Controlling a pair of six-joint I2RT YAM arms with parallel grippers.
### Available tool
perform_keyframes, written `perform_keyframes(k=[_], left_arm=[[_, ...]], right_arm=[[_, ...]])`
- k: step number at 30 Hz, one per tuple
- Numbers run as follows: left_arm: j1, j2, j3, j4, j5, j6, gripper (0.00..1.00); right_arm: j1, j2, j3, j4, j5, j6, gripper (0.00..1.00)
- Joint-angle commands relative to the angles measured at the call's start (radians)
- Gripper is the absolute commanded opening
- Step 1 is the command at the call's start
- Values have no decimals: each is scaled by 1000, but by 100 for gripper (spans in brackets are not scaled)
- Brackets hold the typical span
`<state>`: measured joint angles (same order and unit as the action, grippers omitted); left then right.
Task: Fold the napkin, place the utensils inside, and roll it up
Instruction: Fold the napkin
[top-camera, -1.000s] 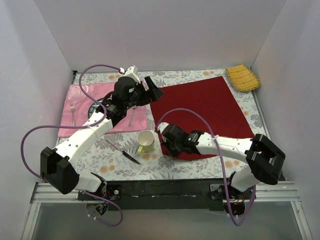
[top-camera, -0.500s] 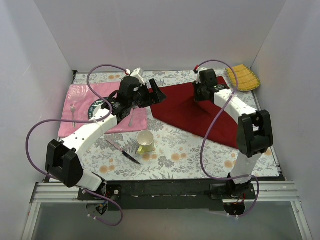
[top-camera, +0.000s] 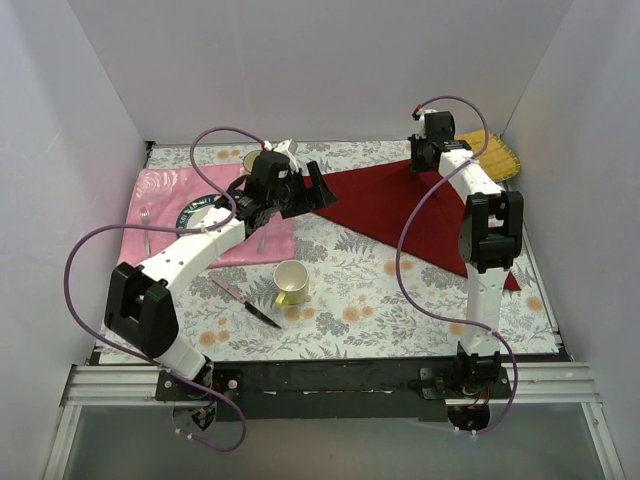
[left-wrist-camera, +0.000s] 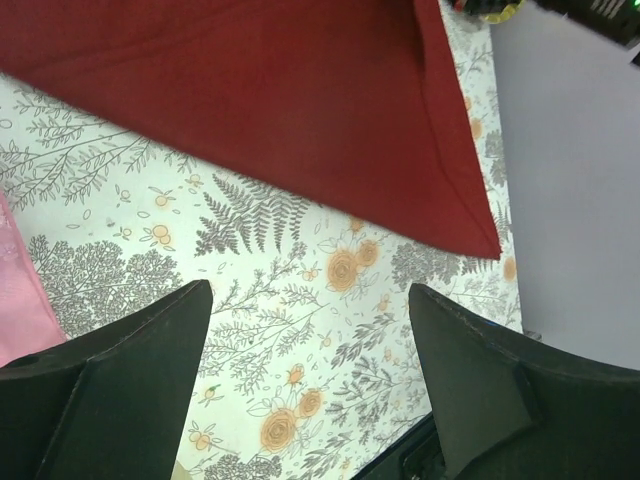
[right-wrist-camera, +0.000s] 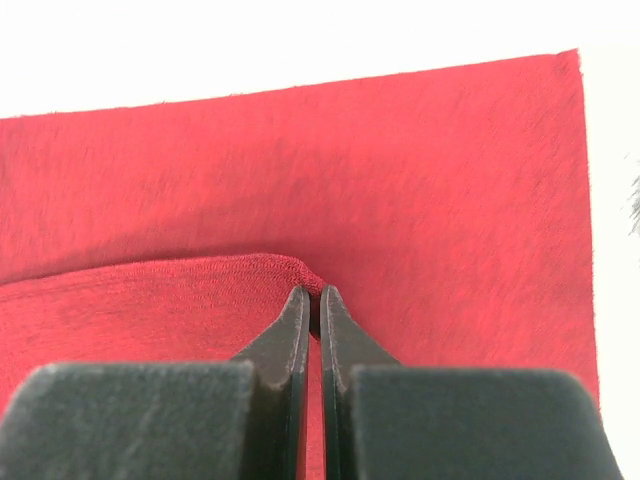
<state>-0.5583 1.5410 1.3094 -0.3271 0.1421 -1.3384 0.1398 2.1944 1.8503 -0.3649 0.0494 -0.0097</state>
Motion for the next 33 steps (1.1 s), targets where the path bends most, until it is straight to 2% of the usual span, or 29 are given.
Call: perform_keyframes(k=[1,5,10,33], left_arm=[[3,17,40,-30,13,13,80],[5,42,63,-33,14,10,81],[3,77,93,-30,39,2,88],[5,96,122,-33,25,10,90]], right_arm=[[-40,53,147,-14,4,-24,1],[-68,83,173,4,-36,-13,1],[-83,120,217,7,-43,-6,1],[-131,182,299,52,-43,50,1]])
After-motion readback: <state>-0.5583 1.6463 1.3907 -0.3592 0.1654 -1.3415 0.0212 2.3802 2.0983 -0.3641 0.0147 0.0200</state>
